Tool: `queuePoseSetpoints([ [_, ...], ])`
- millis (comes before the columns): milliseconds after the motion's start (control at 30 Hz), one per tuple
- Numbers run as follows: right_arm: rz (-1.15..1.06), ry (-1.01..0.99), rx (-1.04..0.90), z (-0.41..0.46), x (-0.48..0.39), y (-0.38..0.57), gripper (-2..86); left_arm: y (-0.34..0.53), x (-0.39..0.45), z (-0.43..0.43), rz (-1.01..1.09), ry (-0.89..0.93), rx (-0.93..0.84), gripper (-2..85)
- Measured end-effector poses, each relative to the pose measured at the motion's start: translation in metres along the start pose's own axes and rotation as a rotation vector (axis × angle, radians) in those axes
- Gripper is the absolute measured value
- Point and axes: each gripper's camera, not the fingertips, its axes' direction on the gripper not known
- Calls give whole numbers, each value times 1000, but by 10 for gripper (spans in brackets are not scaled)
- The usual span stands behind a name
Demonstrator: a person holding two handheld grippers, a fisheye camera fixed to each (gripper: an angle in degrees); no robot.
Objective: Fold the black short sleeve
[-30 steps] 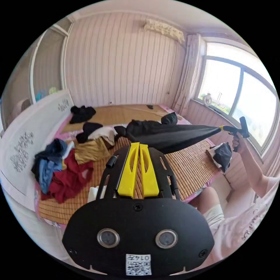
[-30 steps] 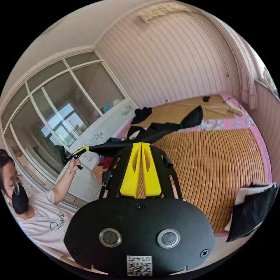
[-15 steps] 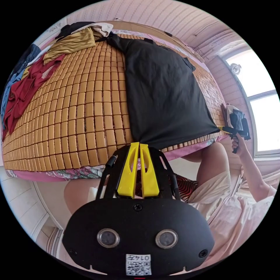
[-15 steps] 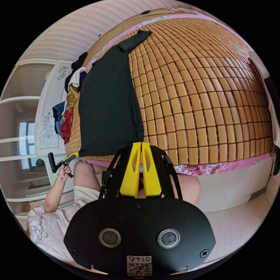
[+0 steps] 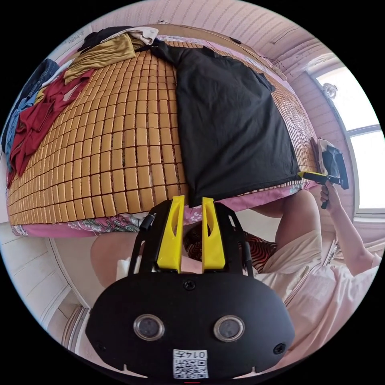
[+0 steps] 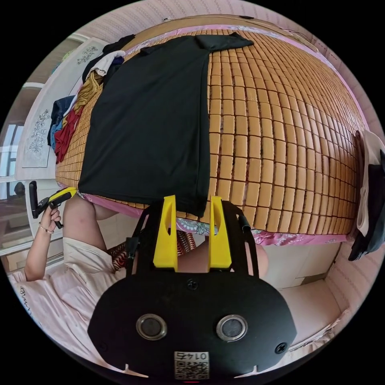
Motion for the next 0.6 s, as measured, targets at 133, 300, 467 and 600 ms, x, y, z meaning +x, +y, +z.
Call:
queuePoseSetpoints([
  [133,7,28,-11,-10,-9,-14,22,-20,-9,7,-32,41,3,80],
  [300,29,-48,-68,-31,2,-23,4,-45,-12,20,-18,33,-29,81],
  [467,49,-60,-67,-37,-3,-39,3,-64,-8,36,37,-13,-101,62],
  [600,25,-48,-90,-43,-15,-52,3,-70,-8,29,120,-49,-131,-4],
])
